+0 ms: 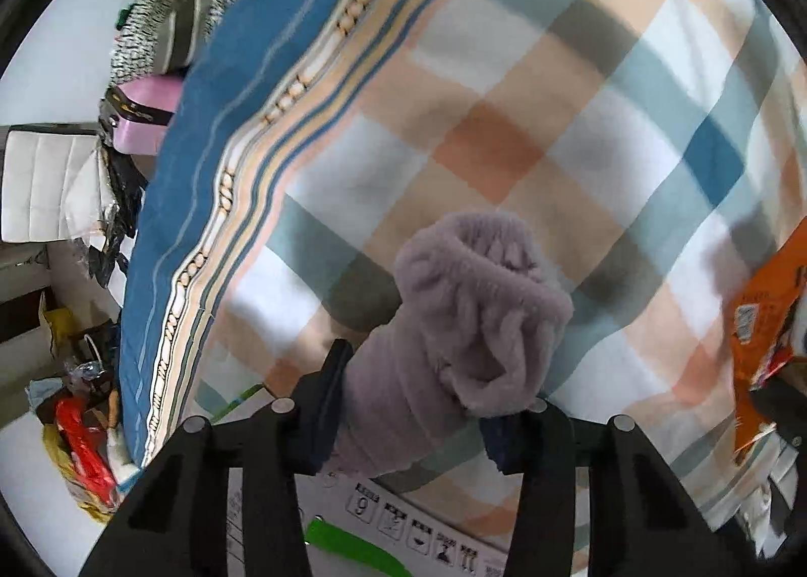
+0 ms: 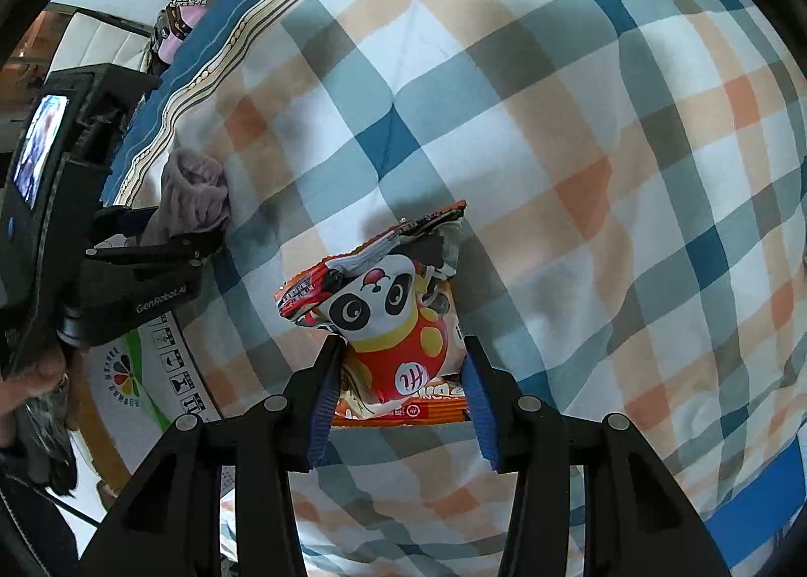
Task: Organize soft objects
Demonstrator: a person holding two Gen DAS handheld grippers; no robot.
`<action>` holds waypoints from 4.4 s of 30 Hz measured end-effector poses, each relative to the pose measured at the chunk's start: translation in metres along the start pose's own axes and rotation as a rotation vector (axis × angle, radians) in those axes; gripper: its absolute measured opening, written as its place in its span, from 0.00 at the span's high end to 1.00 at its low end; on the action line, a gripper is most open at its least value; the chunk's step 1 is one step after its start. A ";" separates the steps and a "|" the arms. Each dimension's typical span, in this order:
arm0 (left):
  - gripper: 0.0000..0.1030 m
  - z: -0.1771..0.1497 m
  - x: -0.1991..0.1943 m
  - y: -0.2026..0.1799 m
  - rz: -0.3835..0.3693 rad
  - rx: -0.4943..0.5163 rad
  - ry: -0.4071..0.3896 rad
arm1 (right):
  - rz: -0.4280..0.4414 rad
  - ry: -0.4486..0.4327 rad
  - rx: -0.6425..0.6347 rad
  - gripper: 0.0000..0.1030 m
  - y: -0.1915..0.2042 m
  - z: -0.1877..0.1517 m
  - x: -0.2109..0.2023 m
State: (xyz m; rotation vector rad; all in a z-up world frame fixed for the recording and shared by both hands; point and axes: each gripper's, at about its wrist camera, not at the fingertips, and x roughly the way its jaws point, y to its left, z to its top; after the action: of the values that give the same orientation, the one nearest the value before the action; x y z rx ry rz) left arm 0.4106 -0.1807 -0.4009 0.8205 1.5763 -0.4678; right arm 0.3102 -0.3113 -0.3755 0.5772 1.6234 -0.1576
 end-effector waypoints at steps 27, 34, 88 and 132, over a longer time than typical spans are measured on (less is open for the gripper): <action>0.59 -0.194 -0.177 0.077 -0.205 -0.503 -0.473 | -0.091 -0.298 -0.269 0.55 0.105 -0.089 -0.136; 0.59 -0.292 -0.163 0.123 -0.205 -0.668 -0.460 | -0.018 -0.292 -0.432 0.55 0.190 -0.145 -0.140; 0.08 -0.376 0.009 0.199 -0.442 -0.895 -0.117 | -0.165 -0.056 -0.556 0.24 0.337 -0.185 0.040; 0.04 -0.498 -0.218 0.129 -0.063 -0.940 -0.524 | -0.195 -0.484 -0.574 0.00 0.283 -0.300 -0.187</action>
State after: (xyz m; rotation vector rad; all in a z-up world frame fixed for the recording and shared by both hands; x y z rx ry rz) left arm 0.1664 0.2056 -0.0790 -0.0800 1.1297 0.0530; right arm 0.1767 0.0100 -0.0860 -0.0652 1.1686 0.0293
